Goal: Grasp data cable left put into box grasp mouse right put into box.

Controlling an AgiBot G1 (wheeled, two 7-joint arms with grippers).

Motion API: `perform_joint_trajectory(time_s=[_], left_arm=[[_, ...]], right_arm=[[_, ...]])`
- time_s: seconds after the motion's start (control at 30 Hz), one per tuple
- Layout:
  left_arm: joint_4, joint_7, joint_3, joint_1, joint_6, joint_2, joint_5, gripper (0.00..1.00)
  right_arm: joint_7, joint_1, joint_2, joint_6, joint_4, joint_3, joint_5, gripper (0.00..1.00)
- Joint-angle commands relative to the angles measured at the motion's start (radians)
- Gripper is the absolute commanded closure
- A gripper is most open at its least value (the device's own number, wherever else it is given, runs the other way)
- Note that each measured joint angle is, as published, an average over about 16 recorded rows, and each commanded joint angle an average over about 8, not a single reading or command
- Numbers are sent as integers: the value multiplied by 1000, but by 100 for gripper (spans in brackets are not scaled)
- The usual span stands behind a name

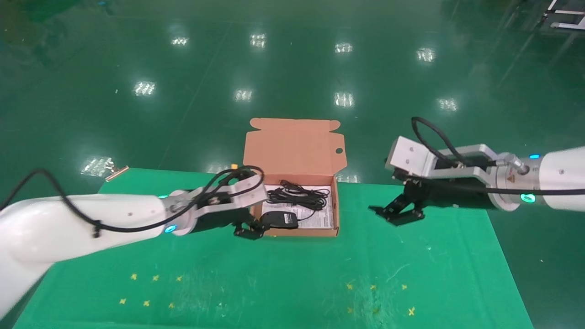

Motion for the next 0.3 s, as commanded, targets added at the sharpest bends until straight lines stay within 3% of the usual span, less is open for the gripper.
perform_joint_trajectory(time_s=[0.03,0.3], left_arm=[[-14,10,-36,18,42,-25,-53,0],[-59,44,-154,76,181,-105,-226,0]], right_arm=[[-18,-34,5,-32,2,47,39,0],[-76,-146,23,-135,9,201,167,0]])
